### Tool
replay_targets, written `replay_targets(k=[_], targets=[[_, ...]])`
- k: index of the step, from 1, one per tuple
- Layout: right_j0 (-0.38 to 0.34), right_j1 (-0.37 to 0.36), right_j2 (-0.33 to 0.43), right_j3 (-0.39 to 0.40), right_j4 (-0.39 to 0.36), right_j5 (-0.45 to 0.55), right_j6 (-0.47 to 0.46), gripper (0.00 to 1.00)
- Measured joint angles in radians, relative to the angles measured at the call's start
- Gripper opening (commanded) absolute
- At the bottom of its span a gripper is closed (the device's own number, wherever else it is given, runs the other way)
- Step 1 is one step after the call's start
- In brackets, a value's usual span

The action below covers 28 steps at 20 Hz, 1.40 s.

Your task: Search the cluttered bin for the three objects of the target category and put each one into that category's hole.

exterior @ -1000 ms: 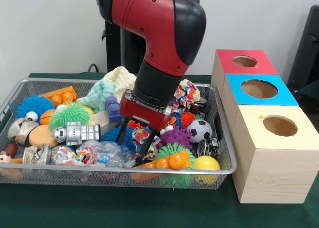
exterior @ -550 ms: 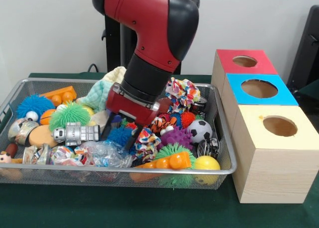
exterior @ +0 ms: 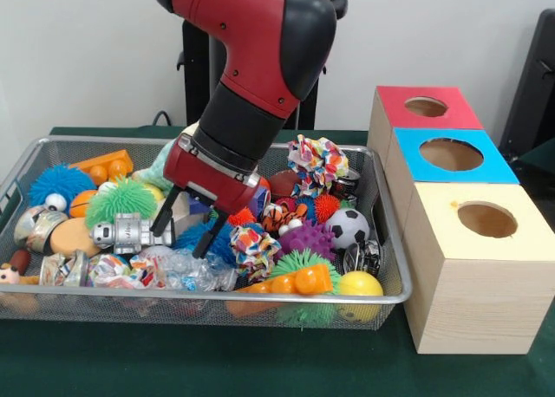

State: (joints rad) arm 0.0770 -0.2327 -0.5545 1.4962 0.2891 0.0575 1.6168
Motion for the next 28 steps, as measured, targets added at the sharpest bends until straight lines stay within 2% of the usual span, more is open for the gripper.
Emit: replay_targets(k=[7, 12, 21, 24, 28], targets=[[0.012, 0.012, -0.009, 0.000, 0.019, -0.015, 0.000, 1.00], [-0.009, 0.004, 0.017, 0.000, 0.019, -0.015, 0.000, 1.00], [-0.147, -0.056, 0.150, 0.002, 0.019, -0.002, 0.000, 1.00], [-0.177, -0.071, 0.178, 0.002, 0.019, 0.027, 0.000, 1.00], [-0.180, -0.088, 0.197, 0.005, 0.019, 0.073, 0.000, 1.00]])
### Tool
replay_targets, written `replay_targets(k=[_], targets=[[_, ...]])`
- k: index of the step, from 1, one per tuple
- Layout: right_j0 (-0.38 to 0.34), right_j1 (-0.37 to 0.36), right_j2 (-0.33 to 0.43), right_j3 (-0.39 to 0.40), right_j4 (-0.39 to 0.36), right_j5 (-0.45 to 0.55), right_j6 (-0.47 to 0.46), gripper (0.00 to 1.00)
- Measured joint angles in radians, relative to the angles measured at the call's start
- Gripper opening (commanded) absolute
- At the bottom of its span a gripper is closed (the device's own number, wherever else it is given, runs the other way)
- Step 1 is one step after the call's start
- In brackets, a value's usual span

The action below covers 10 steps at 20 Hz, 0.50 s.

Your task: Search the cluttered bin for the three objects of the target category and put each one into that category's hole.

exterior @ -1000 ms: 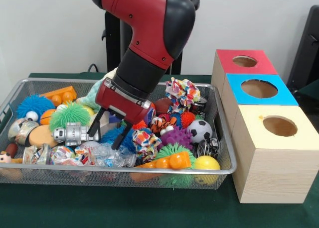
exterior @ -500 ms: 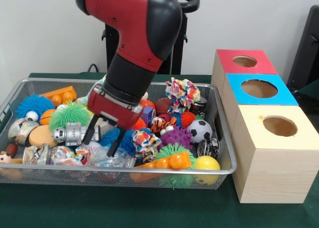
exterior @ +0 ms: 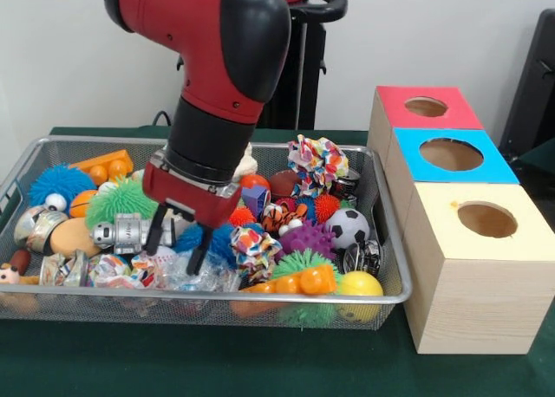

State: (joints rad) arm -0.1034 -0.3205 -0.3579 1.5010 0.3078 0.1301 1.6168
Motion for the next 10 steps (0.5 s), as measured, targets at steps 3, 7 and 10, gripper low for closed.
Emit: replay_targets(k=[3, 7, 10], targets=[[0.000, -0.014, 0.023, 0.001, 0.000, 0.035, 0.000, 1.00], [-0.002, -0.024, 0.041, 0.002, 0.000, 0.048, 0.000, 1.00], [-0.010, -0.038, 0.058, 0.005, 0.000, 0.051, 0.000, 1.00]])
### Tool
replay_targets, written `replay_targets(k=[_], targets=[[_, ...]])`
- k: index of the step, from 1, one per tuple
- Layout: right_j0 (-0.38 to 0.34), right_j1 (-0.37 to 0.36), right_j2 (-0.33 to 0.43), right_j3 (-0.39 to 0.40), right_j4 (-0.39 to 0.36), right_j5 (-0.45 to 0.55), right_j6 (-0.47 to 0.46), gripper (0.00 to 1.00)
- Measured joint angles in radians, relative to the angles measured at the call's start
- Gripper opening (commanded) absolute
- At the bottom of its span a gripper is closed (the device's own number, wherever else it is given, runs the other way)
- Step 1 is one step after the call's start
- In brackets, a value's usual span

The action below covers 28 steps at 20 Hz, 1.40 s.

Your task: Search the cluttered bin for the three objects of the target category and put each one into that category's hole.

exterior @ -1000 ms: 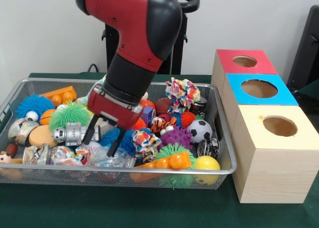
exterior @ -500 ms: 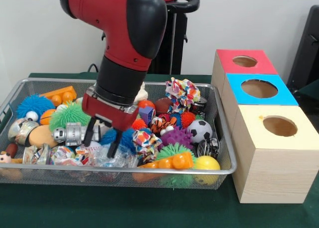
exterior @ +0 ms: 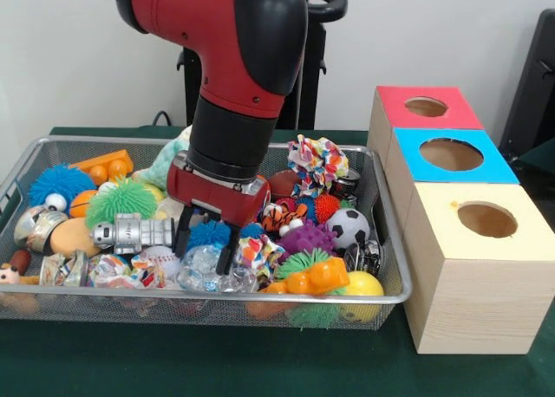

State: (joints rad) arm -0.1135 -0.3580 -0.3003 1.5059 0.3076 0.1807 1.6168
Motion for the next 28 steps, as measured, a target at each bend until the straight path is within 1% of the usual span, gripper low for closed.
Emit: replay_targets(k=[5, 20, 28], targets=[[-0.018, -0.011, 0.023, 0.008, 0.000, 0.000, 0.000, 1.00], [-0.022, -0.010, 0.027, 0.009, 0.000, 0.000, 0.000, 1.00], [-0.044, -0.004, 0.044, 0.010, 0.000, -0.005, 0.000, 1.00]])
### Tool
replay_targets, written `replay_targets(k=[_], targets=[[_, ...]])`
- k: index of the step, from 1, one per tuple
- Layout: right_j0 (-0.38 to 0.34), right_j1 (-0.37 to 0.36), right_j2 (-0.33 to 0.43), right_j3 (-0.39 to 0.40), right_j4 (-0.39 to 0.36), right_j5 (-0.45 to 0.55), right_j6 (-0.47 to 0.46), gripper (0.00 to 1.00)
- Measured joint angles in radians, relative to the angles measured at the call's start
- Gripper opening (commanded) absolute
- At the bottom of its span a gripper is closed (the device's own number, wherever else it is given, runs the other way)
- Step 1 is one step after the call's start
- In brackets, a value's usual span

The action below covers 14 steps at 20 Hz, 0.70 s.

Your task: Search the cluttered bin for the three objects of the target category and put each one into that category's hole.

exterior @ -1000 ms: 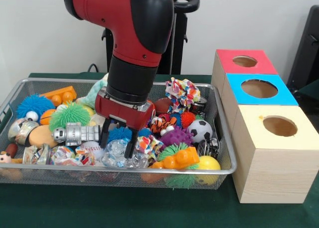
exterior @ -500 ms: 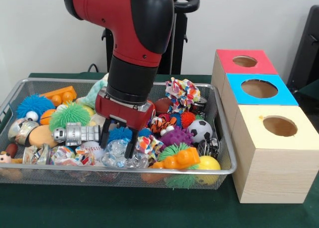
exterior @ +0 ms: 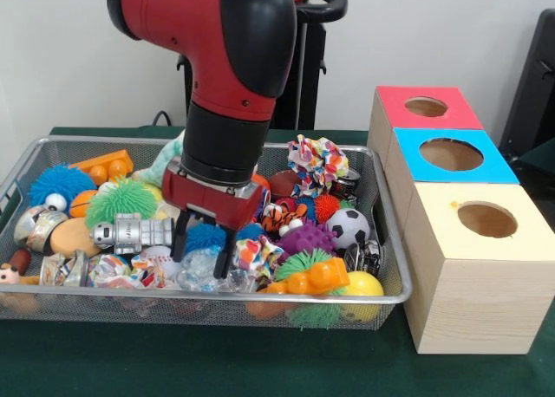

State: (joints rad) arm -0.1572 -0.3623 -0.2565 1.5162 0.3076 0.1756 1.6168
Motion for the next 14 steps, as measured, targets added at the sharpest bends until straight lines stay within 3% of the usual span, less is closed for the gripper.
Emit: replay_targets(k=[14], targets=[[-0.020, 0.005, 0.020, 0.003, -0.001, -0.011, 0.000, 1.00]])
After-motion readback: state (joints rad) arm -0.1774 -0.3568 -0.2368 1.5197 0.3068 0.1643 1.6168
